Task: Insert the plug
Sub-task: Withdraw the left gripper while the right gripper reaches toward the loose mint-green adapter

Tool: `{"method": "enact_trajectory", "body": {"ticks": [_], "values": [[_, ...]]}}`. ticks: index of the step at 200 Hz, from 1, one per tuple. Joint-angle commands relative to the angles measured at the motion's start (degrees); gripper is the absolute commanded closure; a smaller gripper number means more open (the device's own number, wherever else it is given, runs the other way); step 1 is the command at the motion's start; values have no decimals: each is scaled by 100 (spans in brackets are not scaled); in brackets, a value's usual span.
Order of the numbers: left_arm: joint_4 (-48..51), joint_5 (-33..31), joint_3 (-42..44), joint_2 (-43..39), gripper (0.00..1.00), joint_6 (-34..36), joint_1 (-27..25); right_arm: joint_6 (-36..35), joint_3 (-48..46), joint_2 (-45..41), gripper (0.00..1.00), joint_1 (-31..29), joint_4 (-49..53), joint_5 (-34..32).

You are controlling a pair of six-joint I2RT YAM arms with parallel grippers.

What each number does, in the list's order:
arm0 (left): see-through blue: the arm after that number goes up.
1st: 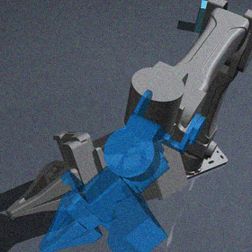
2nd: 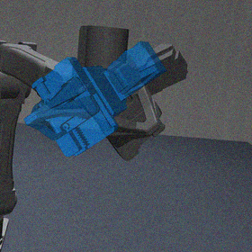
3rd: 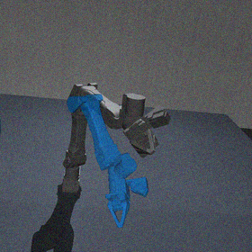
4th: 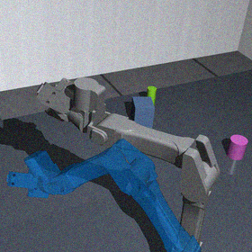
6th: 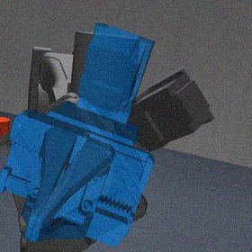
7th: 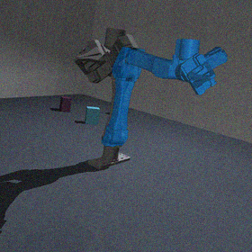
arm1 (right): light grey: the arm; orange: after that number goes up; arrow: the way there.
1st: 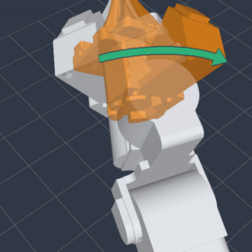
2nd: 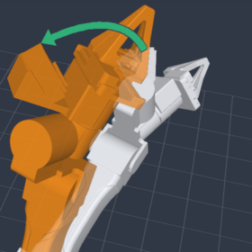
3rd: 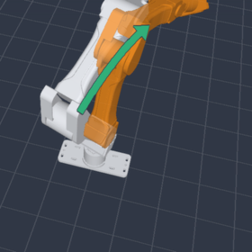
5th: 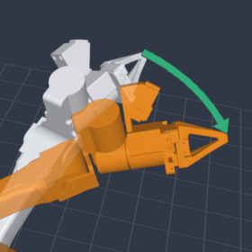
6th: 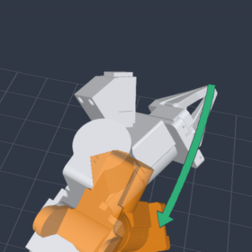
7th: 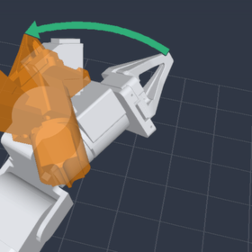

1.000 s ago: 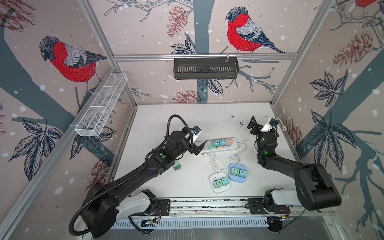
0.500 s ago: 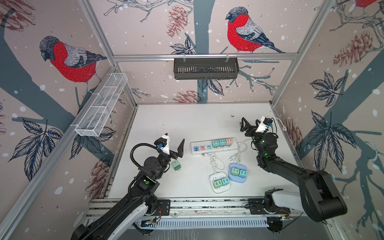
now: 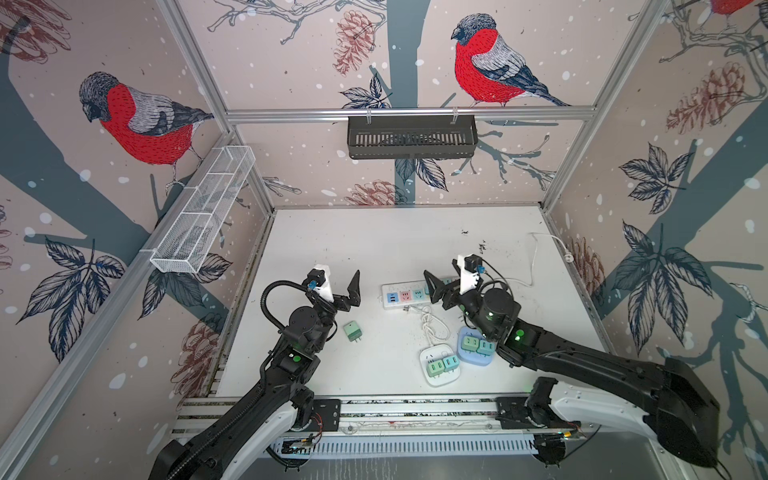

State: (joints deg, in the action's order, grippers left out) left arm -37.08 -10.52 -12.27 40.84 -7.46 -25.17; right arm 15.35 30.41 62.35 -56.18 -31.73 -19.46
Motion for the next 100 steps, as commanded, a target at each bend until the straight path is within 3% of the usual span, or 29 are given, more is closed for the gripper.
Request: {"method": "enact_trajectory", "body": {"ticks": [1, 54, 100], "values": [[-422, 94, 73, 39, 1, -528, 259, 475, 107, 334, 9, -477, 512, -165], [-316, 37, 237, 189, 1, -1408, 1034, 684, 1185, 2154, 12, -1581, 1388, -707], [-384, 395, 402, 296, 1, -1956, 1698, 866, 2080, 3565, 14, -1715, 1478, -84]]}}
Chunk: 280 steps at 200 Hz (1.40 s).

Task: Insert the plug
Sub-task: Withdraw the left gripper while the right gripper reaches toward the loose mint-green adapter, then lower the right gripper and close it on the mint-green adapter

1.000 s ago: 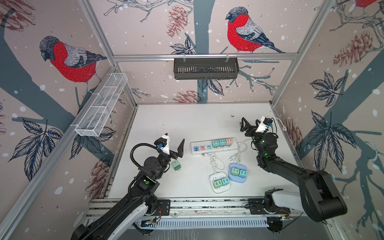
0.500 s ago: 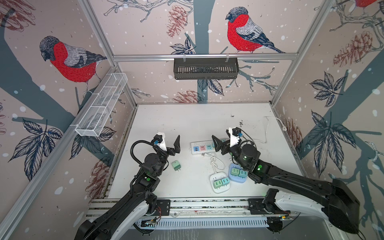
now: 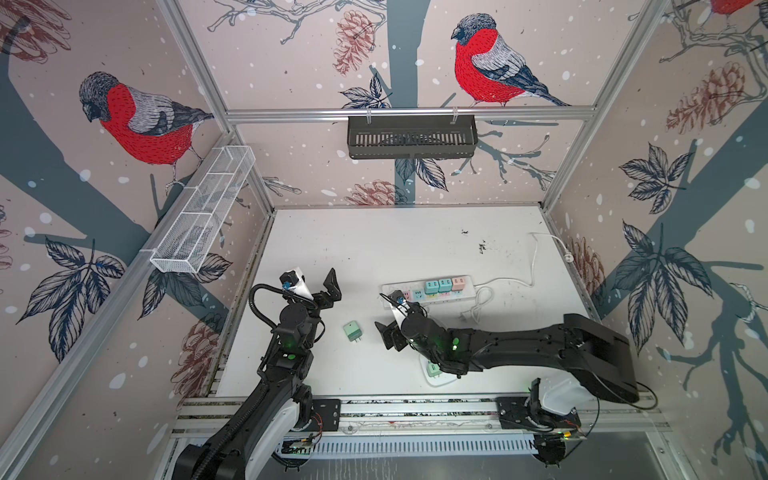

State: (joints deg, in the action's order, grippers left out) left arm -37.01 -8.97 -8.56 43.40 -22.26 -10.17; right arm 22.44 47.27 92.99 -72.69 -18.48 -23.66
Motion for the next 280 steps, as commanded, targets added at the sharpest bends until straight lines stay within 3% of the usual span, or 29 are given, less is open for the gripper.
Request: {"method": "enact_trajectory", "body": {"ticks": [1, 50, 115, 142, 178, 205, 233, 280], "values": [[-384, 243, 25, 34, 1, -474, 199, 157, 436, 518, 14, -76, 157, 340], [-279, 206, 35, -248, 1, -475, 200, 202, 1690, 1979, 16, -246, 661, 618], [-190, 203, -19, -315, 1, -500, 200, 243, 2447, 2881, 17, -255, 835, 897], [-189, 180, -17, -307, 1, -517, 195, 245, 2672, 3093, 27, -261, 963, 907], [-188, 133, -8, -302, 1, -549, 198, 214, 2692, 3124, 49, -264, 996, 847], [-202, -1, 6, -306, 1, -656, 200, 207, 2639, 3072, 61, -271, 983, 785], [-10, -413, -47, -242, 1, -988, 200, 127, 2448, 2860, 66, -275, 800, 799], [-76, -333, -30, -320, 1, -954, 191, -240, 1982, 2063, 75, -253, 523, 539]]}}
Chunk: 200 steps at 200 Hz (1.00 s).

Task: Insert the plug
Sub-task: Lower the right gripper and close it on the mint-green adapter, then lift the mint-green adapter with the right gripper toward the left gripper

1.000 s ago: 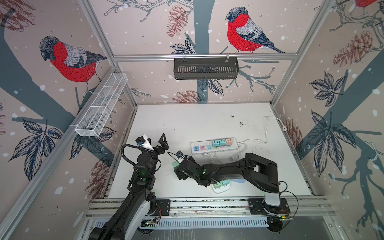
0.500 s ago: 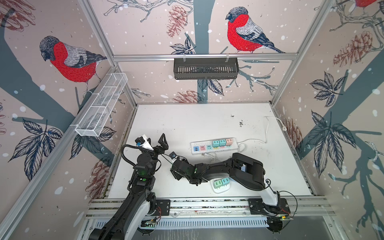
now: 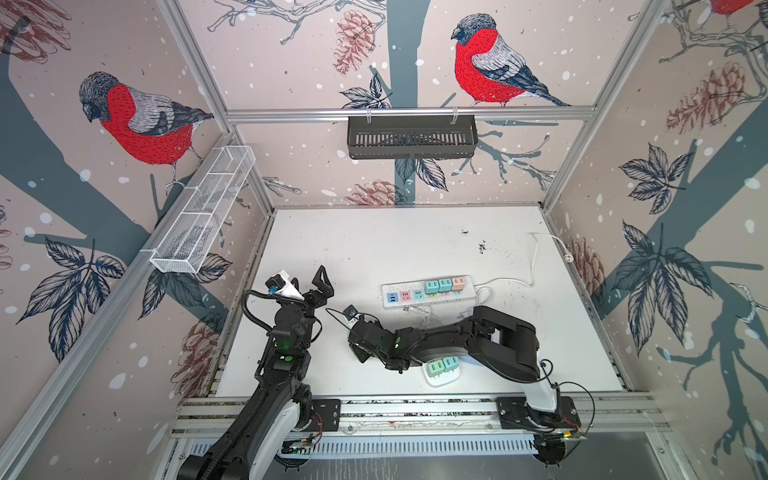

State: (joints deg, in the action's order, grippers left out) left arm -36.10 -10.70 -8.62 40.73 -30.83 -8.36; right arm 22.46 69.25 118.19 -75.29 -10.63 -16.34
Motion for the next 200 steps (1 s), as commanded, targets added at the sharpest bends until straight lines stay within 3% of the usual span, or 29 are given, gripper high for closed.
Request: {"method": "enact_trajectory", "body": {"ticks": [1, 20, 39, 61, 97, 127, 161, 200], "values": [[-169, -169, -20, -55, 1, -93, 10, -255, -236, -482, 75, 11, -267, -203], [-264, -152, 57, -32, 1, -97, 5, -474, -716, -1079, 76, 64, -530, -415], [-99, 316, -173, 121, 3, 69, -9, -749, -1150, -1697, 78, 166, -730, -741], [-35, 1075, -545, 359, 17, 738, -319, -1178, -1555, -2382, 82, 420, -986, -941], [255, 1349, -998, 546, 25, 1202, -929, -2465, -2178, -3569, 83, 1012, -2043, -853], [267, 1562, -1089, 396, 28, 1417, -1183, -3723, -2594, -4432, 88, 1654, -3511, 2], [159, 1782, -1023, 253, 34, 1693, -1319, -4373, -2570, -4813, 91, 2529, -4639, 1598], [-171, 2309, -1040, 604, 35, 1704, -1318, -5142, -2804, -4685, 94, 2859, -4619, 1851]]}}
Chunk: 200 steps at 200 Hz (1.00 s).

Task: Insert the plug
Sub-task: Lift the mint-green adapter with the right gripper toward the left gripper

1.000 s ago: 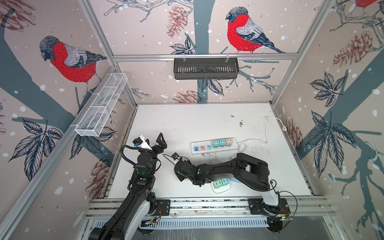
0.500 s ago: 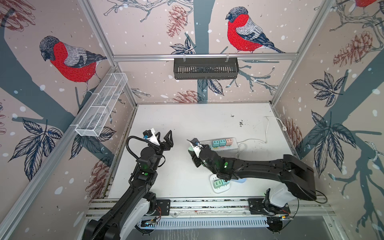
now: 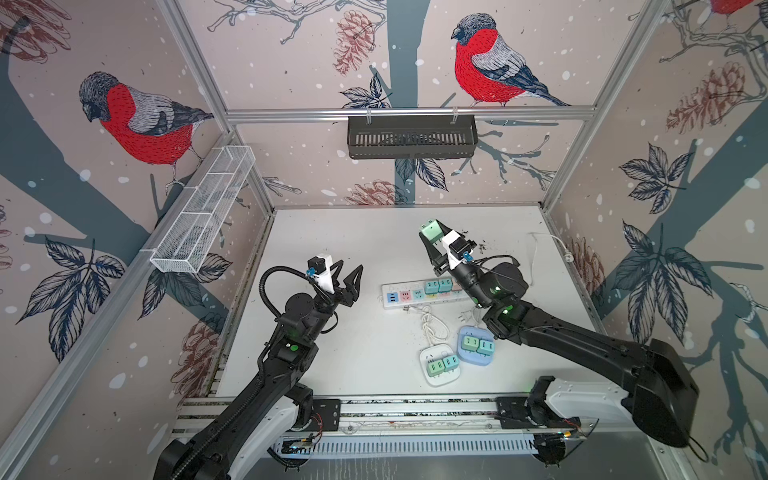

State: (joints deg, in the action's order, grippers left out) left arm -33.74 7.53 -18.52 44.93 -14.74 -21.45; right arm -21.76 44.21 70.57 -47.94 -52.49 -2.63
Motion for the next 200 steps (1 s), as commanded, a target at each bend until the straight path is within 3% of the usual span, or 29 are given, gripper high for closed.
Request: {"method": "enact_trajectory", "body": {"ticks": [1, 27, 50, 60, 89, 133, 200], "values": [[-415, 499, -52, 201, 36, 90, -9, -731, -338, 83, 95, 135, -470, 486], [-629, 1233, -206, 568, 38, 64, -25, -651, -1017, 323, 96, 333, -1520, 448], [-722, 1627, -283, 722, 40, 223, -86, -756, -1167, 313, 96, 382, -1559, 632], [-782, 1772, -283, 728, 40, 256, -95, -769, -1186, 305, 88, 401, -1521, 711], [-991, 2176, -274, 750, 40, 330, -187, -886, -1281, 171, 85, 568, -970, 1863], [-943, 2459, -386, 818, 44, 689, -540, -1782, -2174, 497, 97, 524, -2707, 1619], [-685, 2791, -628, 957, 45, 990, -829, -2742, -2190, 668, 98, 367, -2070, 1981]]}}
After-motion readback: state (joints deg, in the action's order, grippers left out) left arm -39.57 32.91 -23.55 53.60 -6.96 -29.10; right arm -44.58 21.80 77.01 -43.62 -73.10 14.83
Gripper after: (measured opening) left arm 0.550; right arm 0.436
